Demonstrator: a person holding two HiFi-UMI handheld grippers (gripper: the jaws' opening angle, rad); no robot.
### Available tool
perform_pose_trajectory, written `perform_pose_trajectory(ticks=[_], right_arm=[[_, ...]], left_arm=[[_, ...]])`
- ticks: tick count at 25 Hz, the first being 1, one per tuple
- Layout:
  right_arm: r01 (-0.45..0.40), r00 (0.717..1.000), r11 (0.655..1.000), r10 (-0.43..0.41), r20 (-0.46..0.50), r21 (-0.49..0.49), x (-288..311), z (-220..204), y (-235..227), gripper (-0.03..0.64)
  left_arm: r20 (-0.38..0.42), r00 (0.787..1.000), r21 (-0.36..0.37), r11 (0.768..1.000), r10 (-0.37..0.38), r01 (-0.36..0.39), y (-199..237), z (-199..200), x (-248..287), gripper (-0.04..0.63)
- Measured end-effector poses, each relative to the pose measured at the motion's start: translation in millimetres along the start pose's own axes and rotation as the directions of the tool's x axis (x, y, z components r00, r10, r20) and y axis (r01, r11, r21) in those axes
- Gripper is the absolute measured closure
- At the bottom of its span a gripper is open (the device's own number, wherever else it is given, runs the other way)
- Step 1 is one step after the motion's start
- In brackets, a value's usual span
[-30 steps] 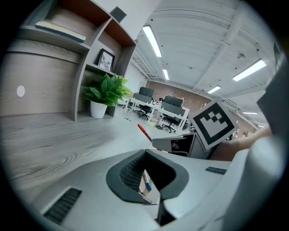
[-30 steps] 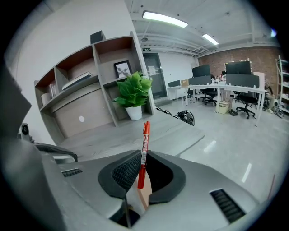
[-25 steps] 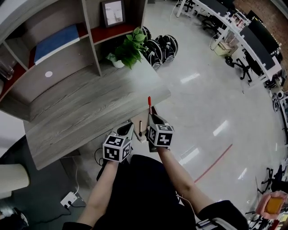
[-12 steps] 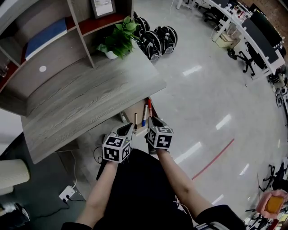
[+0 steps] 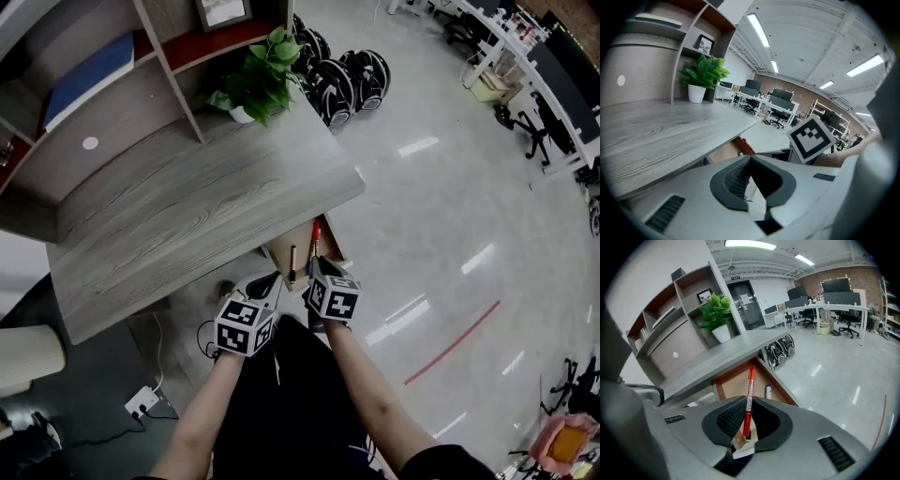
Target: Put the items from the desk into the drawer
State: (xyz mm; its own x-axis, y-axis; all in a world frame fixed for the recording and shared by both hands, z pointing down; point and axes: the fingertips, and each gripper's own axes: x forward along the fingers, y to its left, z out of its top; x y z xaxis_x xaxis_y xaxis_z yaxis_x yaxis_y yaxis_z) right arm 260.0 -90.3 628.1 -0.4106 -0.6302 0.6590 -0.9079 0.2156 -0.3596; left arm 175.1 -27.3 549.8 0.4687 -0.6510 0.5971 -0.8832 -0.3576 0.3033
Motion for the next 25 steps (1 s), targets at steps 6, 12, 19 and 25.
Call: perform_pose_trajectory(ticks=[6, 12, 19, 25], right_arm=[[0.011, 0.998, 1.0, -0.009, -0.055, 0.028, 34, -5, -10, 0.591], [-0.002, 0.995, 1.0, 0.004, -0.099, 0.021, 56, -7, -9, 0.589], [-0.004, 0.987, 0.999, 0.013, -0.162, 0.052, 71, -14, -8, 0.581], [-0.096, 0.982, 0.988, 0.114, -0.154, 0.119, 64, -11, 0, 0.373]], left_arm=[[0.005, 1.0, -0.027, 1.0, 0.013, -0.013, 5, -2, -1, 0.572], [-0.022, 1.0, -0.049, 0.999, 0.013, -0.014, 9, -14, 0, 0.572], [-0.034, 0.999, -0.077, 0.997, 0.014, -0.017, 16, -20, 3, 0.572], [-0.038, 0.999, -0.085, 0.996, 0.0, -0.004, 12, -25, 4, 0.572]])
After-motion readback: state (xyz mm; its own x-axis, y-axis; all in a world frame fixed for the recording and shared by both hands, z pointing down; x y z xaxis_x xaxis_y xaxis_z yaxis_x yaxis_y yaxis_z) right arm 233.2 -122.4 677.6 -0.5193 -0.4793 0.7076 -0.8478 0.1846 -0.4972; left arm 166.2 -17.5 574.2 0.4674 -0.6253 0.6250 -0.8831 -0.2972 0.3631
